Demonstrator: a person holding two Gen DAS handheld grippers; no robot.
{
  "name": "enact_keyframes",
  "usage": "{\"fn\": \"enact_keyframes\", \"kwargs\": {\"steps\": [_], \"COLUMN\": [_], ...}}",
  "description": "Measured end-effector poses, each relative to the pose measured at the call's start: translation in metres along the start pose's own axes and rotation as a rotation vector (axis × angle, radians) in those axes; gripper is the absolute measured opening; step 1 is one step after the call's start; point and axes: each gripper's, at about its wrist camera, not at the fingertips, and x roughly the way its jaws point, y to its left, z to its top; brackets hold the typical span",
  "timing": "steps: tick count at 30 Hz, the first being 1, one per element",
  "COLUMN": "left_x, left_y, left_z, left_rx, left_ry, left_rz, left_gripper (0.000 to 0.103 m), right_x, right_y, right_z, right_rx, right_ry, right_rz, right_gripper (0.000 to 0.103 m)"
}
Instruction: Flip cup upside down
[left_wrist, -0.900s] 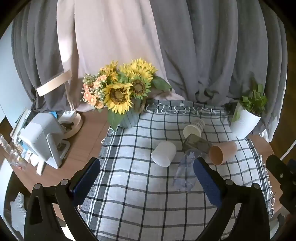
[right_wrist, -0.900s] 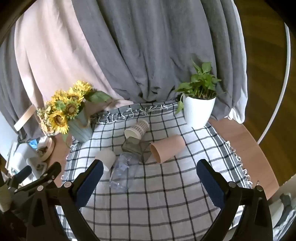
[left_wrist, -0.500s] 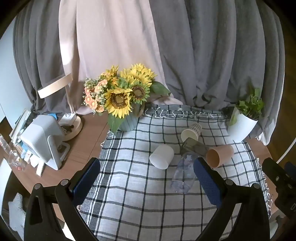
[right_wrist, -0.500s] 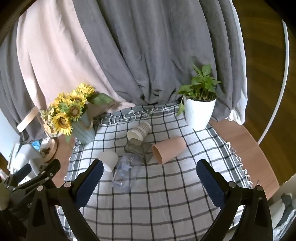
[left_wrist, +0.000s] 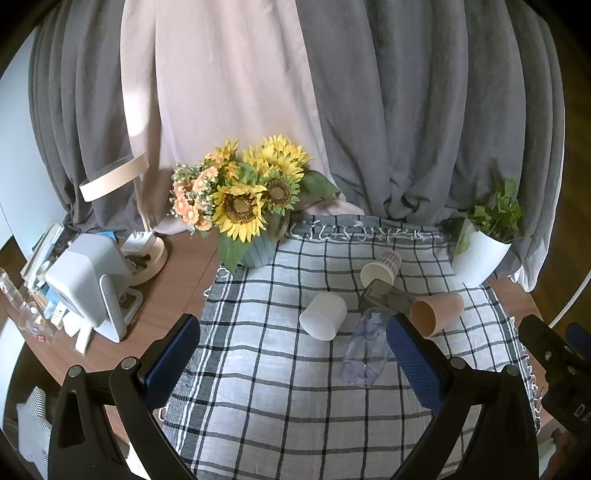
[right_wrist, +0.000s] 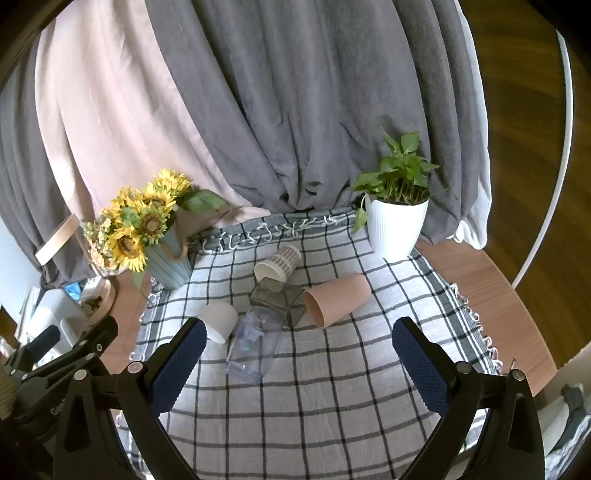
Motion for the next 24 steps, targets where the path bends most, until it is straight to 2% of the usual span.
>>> {"fn": "enact_keyframes", "kwargs": {"steps": [24], "left_x": [-0.0011], "left_y": [0.0009], "left_z": [-0.0061], "left_rx": [0.004], "left_ry": [-0.009], "left_rz": [0.004], "left_gripper": [0.103], "right_x": [-0.0042], "right_y": [0.0055], "right_z": [0.0011], "right_rx": [-0.004], "right_ry": [-0.004], "right_rz": [-0.007], "right_gripper": [0.101]}}
